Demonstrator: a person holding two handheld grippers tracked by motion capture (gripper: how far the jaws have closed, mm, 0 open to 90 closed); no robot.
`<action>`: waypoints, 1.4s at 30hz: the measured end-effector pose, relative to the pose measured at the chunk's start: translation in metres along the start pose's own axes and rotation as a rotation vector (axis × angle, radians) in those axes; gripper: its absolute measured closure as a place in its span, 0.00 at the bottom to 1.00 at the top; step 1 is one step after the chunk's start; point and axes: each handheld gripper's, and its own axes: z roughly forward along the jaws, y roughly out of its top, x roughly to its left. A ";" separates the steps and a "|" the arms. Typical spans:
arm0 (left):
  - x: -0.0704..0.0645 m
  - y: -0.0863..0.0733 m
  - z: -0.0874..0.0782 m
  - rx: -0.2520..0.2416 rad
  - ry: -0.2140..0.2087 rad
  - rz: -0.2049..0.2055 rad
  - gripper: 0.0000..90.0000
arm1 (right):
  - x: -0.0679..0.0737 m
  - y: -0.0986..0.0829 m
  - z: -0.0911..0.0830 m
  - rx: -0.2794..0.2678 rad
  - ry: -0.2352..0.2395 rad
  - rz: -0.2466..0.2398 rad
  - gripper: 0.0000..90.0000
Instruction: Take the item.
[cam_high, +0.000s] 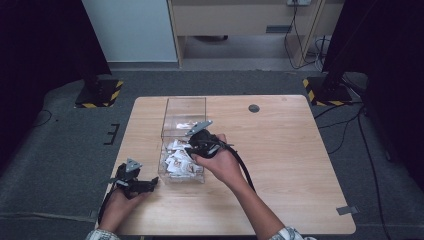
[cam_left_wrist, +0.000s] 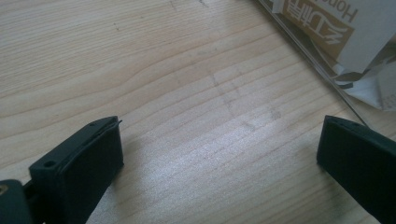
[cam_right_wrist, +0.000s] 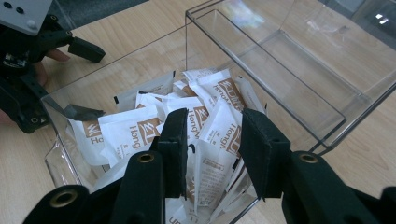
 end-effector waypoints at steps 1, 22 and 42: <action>0.000 0.000 0.000 0.000 0.000 0.000 0.00 | 0.001 -0.001 0.001 0.003 0.001 0.004 0.69; 0.000 0.000 0.000 0.000 0.000 0.000 0.00 | 0.010 -0.017 0.027 0.064 -0.015 0.019 0.79; 0.000 0.000 0.000 0.000 -0.001 0.001 0.00 | 0.003 -0.011 0.003 -0.029 0.024 0.043 0.97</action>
